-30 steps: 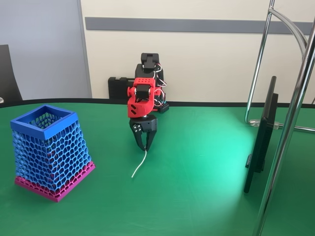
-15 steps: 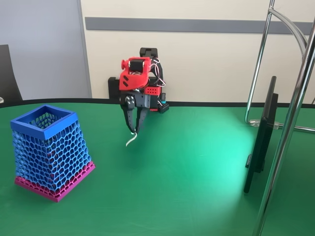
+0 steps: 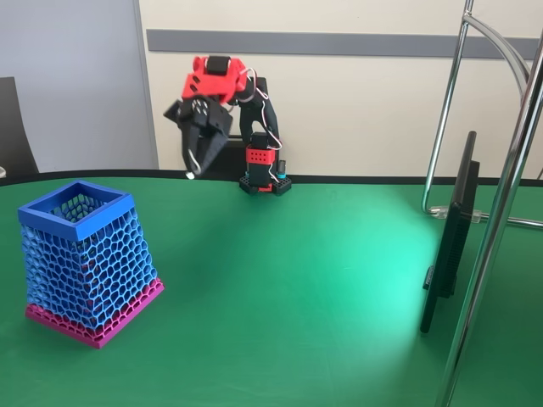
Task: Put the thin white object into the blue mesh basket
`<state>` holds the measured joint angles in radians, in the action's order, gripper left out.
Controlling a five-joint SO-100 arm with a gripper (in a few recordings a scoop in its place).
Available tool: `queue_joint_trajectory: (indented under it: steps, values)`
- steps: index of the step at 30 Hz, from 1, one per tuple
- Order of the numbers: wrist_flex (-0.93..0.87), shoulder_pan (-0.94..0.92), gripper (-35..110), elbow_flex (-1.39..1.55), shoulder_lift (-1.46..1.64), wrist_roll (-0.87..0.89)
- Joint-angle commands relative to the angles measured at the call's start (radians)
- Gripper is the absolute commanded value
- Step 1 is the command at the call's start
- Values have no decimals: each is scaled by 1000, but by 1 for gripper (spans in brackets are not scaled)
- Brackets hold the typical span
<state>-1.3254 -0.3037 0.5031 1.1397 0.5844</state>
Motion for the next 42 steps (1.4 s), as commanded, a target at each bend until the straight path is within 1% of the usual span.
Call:
queue_joint_trajectory:
  steps: [1,9,16,23,30,38,42]
  values:
    - [9,-46,6,-135,64,-51]
    - [9,-176,6,-420,-38,-81]
    - [40,-216,6,-543,-183,-117]
    - [270,-249,6,-492,-261,-184]
    - [543,-265,5,-359,-324,-227]
    - [667,-258,7,-232,-360,-143]
    - [683,-250,8,-195,-365,-77]
